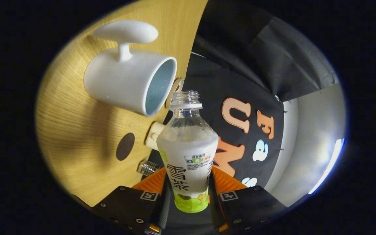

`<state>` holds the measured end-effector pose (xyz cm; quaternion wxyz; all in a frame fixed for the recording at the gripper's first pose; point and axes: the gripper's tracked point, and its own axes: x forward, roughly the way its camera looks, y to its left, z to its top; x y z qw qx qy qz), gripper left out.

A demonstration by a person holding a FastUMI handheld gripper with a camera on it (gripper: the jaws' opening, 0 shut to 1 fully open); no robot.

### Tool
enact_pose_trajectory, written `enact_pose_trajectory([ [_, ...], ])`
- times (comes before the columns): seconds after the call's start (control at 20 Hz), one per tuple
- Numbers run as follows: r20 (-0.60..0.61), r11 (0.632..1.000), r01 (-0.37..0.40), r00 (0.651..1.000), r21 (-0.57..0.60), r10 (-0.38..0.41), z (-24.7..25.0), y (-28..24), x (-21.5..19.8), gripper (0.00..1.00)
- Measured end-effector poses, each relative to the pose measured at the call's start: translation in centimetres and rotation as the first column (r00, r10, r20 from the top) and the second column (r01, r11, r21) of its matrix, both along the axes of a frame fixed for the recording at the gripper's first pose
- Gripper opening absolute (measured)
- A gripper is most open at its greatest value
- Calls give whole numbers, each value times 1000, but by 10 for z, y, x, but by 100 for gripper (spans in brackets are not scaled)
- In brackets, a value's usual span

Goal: Take the bottle from table, then pour the juice into the cup, finally place the bottle on the coaster

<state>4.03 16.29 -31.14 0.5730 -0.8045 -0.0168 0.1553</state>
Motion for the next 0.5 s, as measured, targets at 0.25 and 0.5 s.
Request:
enact_pose_trajectory([
  [0.25,-194,962,136,977,239,-90,-18,4,-4,53],
  [0.5,-378,817,331,914,473,-151,-28,5,6,54],
])
